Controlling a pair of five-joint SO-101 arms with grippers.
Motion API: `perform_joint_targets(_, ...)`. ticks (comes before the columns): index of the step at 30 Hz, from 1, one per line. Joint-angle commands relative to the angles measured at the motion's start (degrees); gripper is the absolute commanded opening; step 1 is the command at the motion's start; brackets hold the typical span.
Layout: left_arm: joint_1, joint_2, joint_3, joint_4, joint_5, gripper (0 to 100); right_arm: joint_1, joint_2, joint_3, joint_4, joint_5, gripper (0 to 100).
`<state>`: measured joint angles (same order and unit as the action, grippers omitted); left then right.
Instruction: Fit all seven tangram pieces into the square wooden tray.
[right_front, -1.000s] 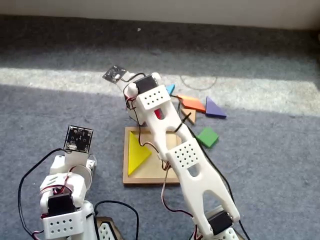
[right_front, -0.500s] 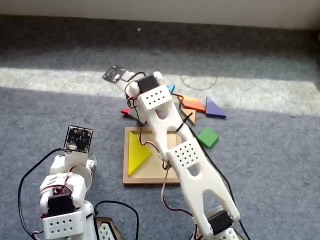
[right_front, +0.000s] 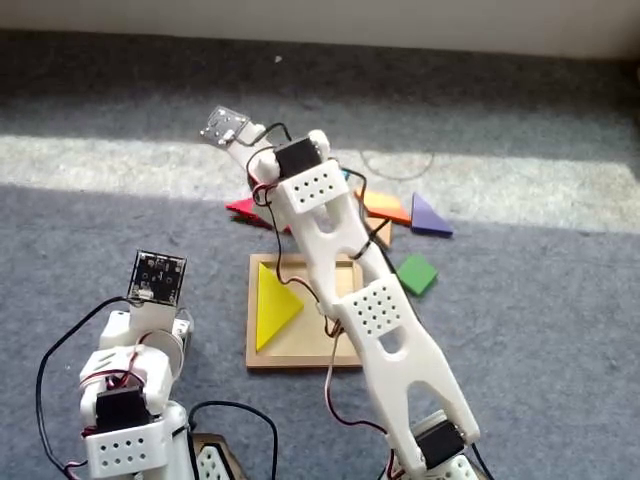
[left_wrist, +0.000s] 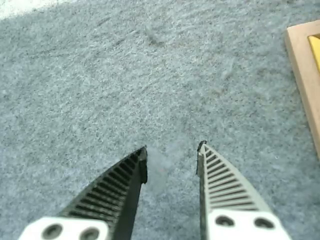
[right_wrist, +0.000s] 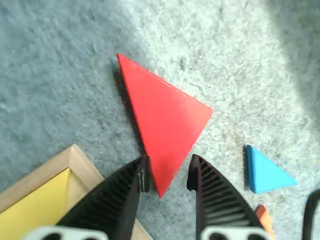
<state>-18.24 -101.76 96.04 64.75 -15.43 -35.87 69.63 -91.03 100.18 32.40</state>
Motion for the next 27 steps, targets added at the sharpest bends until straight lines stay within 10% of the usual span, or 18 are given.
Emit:
perform_joint_targets(1, -0.6, -2.5, 1.0, -1.3, -0.4, 18, 0.7, -6.9, 0.1, 1.0, 0.5, 12.0)
perform_joint_targets(14, -0.6, -2.5, 1.0, -1.3, -0.4, 18, -3.7, -7.0, 9.6, -2.4, -7.0, 34.7)
perform_joint_targets(27, -0.6, -2.5, 1.0, -1.3, -0.3, 18, -5.1, 4.9, 9.4, -11.1, -6.9, 34.6)
